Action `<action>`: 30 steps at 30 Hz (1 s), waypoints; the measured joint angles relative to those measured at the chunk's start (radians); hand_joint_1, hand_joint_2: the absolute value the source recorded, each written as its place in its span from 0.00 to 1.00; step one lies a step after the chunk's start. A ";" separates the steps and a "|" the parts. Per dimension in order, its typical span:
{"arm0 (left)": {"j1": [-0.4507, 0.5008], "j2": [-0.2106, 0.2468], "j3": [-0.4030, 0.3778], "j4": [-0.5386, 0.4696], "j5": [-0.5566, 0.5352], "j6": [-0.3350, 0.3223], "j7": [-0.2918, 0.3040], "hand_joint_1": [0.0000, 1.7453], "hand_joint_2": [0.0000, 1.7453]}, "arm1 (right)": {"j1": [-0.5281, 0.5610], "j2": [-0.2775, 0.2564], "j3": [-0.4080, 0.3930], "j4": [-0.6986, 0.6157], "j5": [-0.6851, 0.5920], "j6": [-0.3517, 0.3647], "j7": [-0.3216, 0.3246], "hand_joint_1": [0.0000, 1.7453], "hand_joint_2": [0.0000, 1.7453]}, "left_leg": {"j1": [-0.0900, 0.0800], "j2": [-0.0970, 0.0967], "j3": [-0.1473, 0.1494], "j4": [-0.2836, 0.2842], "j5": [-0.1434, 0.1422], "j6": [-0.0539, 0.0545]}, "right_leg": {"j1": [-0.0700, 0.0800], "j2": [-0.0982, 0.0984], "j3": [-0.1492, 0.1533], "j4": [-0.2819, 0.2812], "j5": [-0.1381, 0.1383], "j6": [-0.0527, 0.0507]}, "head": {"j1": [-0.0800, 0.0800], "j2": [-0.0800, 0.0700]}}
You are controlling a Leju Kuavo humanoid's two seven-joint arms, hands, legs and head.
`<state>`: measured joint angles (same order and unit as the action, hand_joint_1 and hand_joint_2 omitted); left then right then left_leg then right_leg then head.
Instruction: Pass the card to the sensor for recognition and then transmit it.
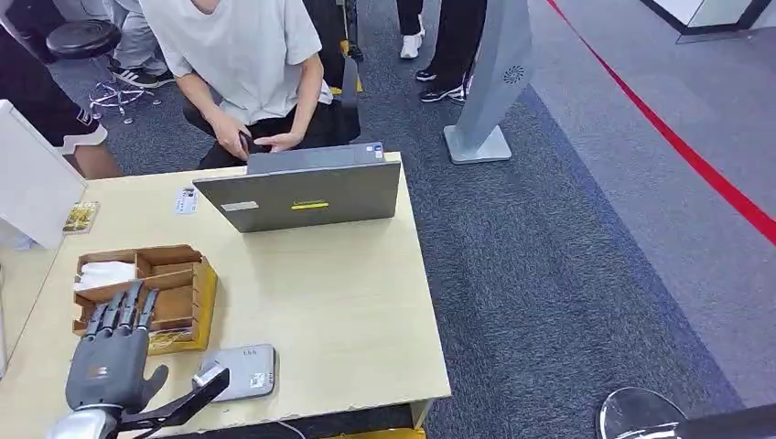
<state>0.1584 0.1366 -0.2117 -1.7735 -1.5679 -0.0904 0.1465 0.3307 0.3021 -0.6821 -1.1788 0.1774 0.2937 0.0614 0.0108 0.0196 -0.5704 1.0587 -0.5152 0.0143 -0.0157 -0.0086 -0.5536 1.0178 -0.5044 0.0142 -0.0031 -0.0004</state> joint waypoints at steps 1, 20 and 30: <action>-0.001 0.000 -0.005 0.004 0.000 0.001 0.003 0.00 1.00 | -0.001 0.000 0.000 0.001 0.002 0.001 0.000 0.00 1.00 | 0.000 0.000 0.000 0.000 0.000 0.000 | 0.000 0.000 0.000 0.000 0.000 0.000 | 0.000 0.000; -0.032 0.010 -0.018 0.076 -0.001 0.049 0.119 0.00 1.00 | 0.000 0.000 0.011 0.008 -0.009 -0.010 0.001 0.00 1.00 | 0.000 0.000 0.000 0.000 0.000 0.000 | 0.000 0.000 0.000 0.000 0.000 0.000 | 0.000 0.000; -0.033 0.025 -0.003 0.098 -0.001 0.068 0.123 0.00 1.00 | 0.007 0.000 0.031 0.007 -0.010 -0.014 0.005 0.00 1.00 | 0.000 0.000 0.000 0.000 0.000 0.000 | 0.000 0.000 0.000 0.000 0.000 0.000 | 0.000 0.000</action>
<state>0.1259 0.1614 -0.2152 -1.6758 -1.5690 -0.0221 0.2697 0.3373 0.3021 -0.6512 -1.1719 0.1675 0.2792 0.0664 0.0109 0.0196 -0.5706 1.0587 -0.5151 0.0143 -0.0157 -0.0085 -0.5537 1.0179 -0.5044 0.0142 -0.0034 -0.0004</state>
